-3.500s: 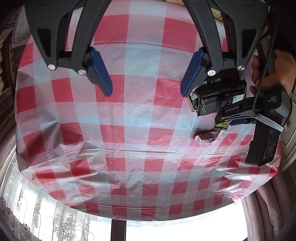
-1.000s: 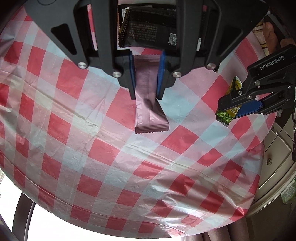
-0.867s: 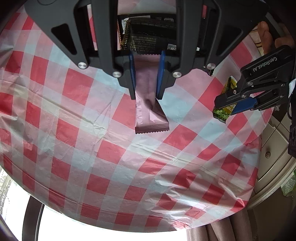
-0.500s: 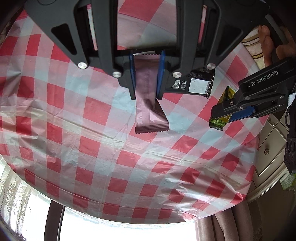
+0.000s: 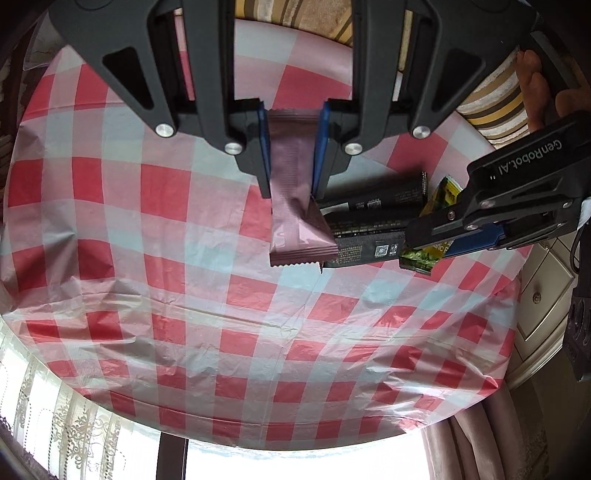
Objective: Organize snacks
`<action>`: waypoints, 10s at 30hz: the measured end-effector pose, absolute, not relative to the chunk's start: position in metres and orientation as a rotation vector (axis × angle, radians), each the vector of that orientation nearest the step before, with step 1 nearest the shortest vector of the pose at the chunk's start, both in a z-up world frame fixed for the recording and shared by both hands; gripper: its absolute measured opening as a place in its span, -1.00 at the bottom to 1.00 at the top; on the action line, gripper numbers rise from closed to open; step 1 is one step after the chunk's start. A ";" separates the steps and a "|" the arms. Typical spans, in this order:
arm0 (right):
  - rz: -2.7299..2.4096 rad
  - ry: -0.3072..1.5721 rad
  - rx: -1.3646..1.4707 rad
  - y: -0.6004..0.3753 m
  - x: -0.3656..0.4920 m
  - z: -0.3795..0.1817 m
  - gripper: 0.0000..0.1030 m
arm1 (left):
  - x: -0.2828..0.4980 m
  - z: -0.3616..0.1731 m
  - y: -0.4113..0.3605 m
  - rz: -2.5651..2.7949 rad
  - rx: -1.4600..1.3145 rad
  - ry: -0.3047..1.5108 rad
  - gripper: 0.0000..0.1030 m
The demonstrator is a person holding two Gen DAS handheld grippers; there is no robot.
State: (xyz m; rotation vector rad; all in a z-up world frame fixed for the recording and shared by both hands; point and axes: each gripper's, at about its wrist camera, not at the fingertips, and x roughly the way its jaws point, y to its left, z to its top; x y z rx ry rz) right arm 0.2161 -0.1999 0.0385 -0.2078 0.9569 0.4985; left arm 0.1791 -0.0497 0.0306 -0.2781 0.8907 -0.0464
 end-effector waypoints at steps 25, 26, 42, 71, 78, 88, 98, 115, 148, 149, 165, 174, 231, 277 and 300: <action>0.183 0.960 0.071 -0.416 0.151 0.046 -0.54 | 0.161 0.053 -0.267 -0.500 0.057 0.979 -0.23; 0.168 0.961 0.081 -0.425 0.149 0.045 -0.54 | 0.160 0.053 -0.276 -0.518 0.073 0.981 -0.23; -0.010 1.046 0.236 -0.525 0.113 -0.004 -0.54 | 0.140 0.027 -0.383 -0.707 0.246 1.082 -0.23; -0.174 0.988 0.057 -0.501 0.105 0.031 0.61 | 0.138 0.073 -0.334 -0.457 0.283 0.795 0.50; -0.142 0.915 -0.017 -0.470 0.108 0.059 0.66 | 0.130 0.076 -0.268 -0.450 0.212 0.758 0.50; 0.117 0.948 0.038 -0.409 0.117 0.069 0.66 | 0.110 0.074 -0.159 -0.332 0.059 0.801 0.50; 0.242 1.000 0.017 -0.338 0.131 0.060 0.66 | 0.103 0.052 -0.064 -0.179 -0.100 0.890 0.50; 0.366 1.148 -0.032 -0.251 0.165 0.026 0.66 | 0.187 0.011 -0.017 -0.302 0.043 1.002 0.50; 0.243 1.354 0.255 -0.132 0.246 -0.024 0.66 | 0.205 -0.024 0.065 -0.126 -0.130 1.091 -0.02; 0.233 1.354 0.257 -0.129 0.249 -0.025 0.66 | 0.202 -0.024 0.069 -0.108 -0.132 1.088 -0.02; 0.213 1.260 -0.186 -0.060 0.260 -0.033 0.65 | 0.178 -0.022 0.081 -0.019 -0.169 1.047 -0.02; 0.341 1.221 -0.214 -0.091 0.237 -0.028 0.16 | 0.175 -0.027 0.072 0.002 -0.173 1.076 -0.02; 0.294 1.091 0.028 -0.262 0.196 0.035 0.09 | 0.168 0.036 -0.101 -0.185 0.004 1.048 -0.02; -0.354 1.108 0.139 -0.572 0.101 0.017 0.10 | 0.153 -0.006 -0.405 -0.728 0.009 1.294 -0.01; -0.484 1.104 0.158 -0.553 0.045 0.048 0.67 | 0.086 0.015 -0.356 -0.701 -0.073 1.277 0.99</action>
